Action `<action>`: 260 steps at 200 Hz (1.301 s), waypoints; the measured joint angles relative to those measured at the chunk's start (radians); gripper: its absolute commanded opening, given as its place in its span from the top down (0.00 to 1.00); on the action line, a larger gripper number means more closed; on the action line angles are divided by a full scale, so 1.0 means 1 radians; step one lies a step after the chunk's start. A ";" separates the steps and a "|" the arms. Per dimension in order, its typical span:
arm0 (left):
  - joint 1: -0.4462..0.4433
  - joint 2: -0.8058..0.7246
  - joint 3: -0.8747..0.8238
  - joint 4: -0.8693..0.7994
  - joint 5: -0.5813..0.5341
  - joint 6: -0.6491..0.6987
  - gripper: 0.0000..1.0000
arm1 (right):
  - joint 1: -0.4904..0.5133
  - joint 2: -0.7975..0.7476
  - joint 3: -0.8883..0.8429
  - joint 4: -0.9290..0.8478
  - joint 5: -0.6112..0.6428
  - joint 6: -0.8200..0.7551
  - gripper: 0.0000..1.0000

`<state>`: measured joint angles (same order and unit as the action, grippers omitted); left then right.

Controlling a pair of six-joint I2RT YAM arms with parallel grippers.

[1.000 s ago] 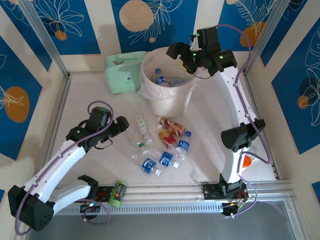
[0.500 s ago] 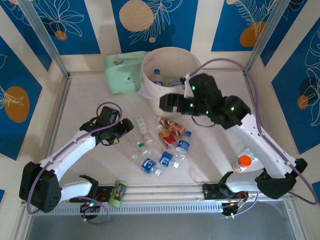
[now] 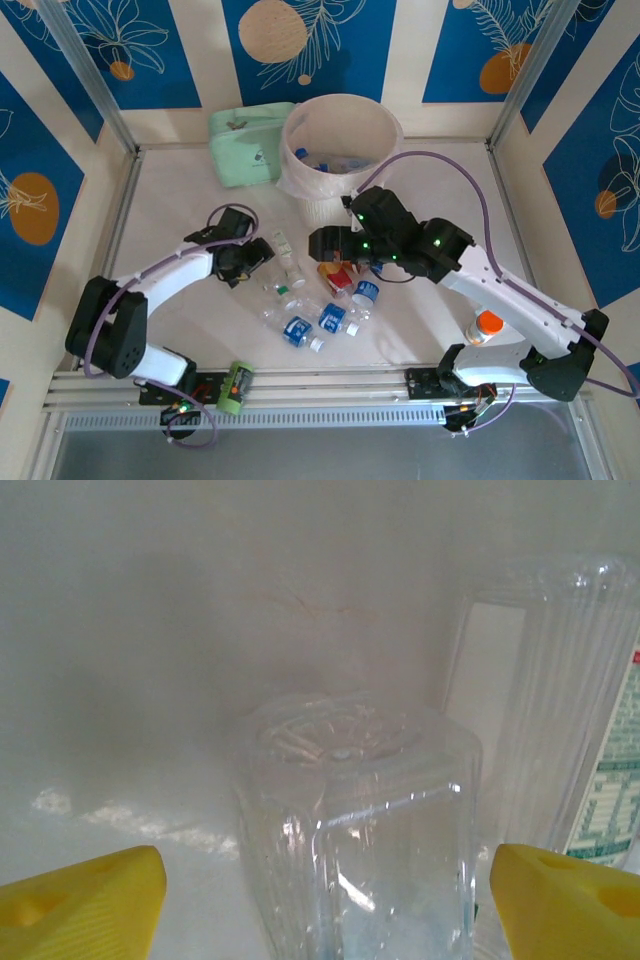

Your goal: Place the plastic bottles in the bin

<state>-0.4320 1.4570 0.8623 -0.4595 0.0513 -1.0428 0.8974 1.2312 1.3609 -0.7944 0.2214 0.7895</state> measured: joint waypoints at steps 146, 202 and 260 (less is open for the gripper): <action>0.039 0.119 0.056 0.025 0.001 -0.023 0.55 | -0.027 0.154 0.073 0.015 -0.043 -0.001 0.17; 0.104 -0.102 0.098 0.012 0.070 0.010 0.58 | -0.048 0.155 0.139 -0.003 -0.072 -0.032 0.17; 0.134 -0.208 0.198 0.222 0.383 0.027 0.62 | -0.049 0.231 0.231 -0.043 -0.118 -0.108 0.19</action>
<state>-0.2981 1.2491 1.0599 -0.2371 0.4347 -1.0161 0.8482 1.4624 1.5917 -0.8375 0.1032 0.6811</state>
